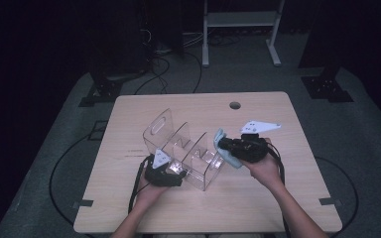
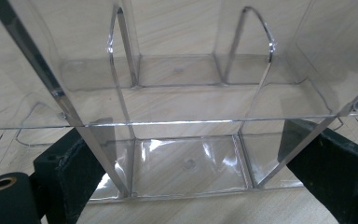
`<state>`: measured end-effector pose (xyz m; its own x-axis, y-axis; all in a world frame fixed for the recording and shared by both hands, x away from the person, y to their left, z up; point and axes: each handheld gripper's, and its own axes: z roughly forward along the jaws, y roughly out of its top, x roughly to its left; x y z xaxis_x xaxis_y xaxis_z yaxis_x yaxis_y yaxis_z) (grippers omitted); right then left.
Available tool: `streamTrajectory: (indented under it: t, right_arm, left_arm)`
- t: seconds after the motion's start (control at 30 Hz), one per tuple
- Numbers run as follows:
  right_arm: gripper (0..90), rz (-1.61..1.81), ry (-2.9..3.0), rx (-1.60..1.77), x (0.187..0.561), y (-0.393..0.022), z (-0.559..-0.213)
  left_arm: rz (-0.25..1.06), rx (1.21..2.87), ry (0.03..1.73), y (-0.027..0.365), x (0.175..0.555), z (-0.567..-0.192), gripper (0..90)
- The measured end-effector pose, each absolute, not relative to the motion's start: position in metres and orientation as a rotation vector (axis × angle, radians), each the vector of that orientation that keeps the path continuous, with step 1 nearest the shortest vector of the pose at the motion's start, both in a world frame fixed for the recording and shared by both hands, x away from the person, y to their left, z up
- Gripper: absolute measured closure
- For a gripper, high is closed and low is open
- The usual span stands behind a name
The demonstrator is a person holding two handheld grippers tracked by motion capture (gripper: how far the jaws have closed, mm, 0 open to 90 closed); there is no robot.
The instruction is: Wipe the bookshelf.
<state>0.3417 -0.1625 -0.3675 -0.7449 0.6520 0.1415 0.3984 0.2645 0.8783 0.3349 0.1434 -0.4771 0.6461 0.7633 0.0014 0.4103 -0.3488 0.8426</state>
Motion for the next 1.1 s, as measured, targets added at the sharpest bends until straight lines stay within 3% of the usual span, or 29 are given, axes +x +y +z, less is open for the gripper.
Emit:
streamTrajectory:
  t: [0.2,0.47,0.67,0.9,1.1]
  right_arm:
    - [81.9,1.477,2.379,0.797,0.316,-0.139,-0.367]
    - [81.8,1.504,2.444,0.747,0.307,-0.127,-0.368]
    - [82.0,1.516,2.375,0.878,0.324,-0.144,-0.368]
    - [82.0,1.502,2.471,0.717,0.299,-0.121,-0.371]
    - [81.9,1.511,2.356,0.876,0.328,-0.149,-0.369]
  left_arm:
    - [0.505,1.982,0.914,0.144,0.335,-0.477,7.0]
    - [0.506,1.982,0.913,0.144,0.335,-0.477,7.1]
    - [0.513,1.98,0.914,0.143,0.335,-0.477,7.1]
    - [0.511,1.984,0.913,0.143,0.335,-0.477,7.2]
    - [0.515,1.982,0.914,0.142,0.335,-0.477,7.2]
